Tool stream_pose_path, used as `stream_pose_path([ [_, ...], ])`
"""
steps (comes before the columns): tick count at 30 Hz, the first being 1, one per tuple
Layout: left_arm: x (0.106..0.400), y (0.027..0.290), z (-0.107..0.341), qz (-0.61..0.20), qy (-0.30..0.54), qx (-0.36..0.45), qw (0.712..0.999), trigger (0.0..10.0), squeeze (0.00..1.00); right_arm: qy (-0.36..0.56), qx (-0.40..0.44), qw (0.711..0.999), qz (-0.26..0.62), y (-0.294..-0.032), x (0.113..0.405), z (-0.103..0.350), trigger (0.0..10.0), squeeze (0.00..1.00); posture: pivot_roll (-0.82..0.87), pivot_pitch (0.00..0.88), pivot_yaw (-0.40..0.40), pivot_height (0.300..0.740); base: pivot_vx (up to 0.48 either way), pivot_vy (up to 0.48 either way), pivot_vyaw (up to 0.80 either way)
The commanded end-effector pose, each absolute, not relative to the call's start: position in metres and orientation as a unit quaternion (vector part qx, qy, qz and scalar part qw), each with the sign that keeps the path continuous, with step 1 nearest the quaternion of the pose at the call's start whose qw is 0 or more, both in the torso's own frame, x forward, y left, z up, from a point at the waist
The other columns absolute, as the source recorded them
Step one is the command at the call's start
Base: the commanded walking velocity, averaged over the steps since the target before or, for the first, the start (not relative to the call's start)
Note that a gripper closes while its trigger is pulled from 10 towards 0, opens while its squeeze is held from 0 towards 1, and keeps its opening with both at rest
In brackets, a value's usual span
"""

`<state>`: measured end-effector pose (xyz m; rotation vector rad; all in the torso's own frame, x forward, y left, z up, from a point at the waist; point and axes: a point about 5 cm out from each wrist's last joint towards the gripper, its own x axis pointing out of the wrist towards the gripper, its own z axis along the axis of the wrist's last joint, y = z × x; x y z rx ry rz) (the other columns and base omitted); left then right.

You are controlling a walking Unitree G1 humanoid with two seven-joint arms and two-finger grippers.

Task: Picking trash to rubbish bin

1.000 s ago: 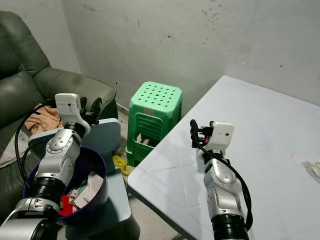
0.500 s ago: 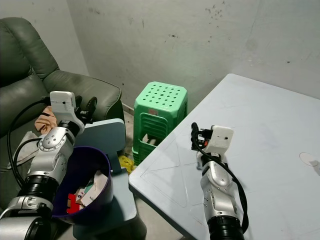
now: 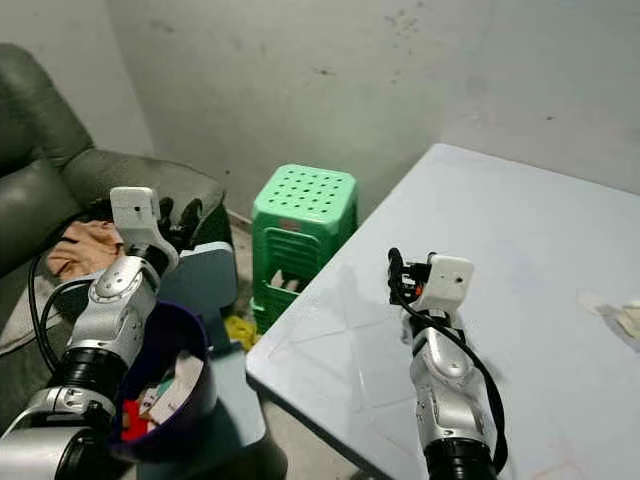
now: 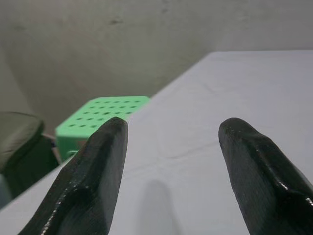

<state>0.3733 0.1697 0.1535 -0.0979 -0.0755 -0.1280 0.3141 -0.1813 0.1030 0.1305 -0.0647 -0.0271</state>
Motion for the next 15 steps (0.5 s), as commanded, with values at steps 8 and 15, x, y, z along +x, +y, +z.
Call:
stream_pose_path([
  [8,0.3751,0.1705,0.1517,-0.056,-0.034,-0.059,0.996,10.0,0.0,-0.038,0.063,0.997,-0.007,-0.1814,0.3165,0.1096,10.0,0.0,-0.09,0.0,0.023,0.74,0.0,0.271,-0.74],
  [15,0.3756,0.1704,0.1524,-0.06,-0.037,-0.052,0.996,10.0,0.0,-0.038,0.064,0.997,-0.007,-0.18,0.3168,0.1097,10.0,0.0,-0.09,0.0,0.026,0.74,0.0,0.0,-0.74],
])
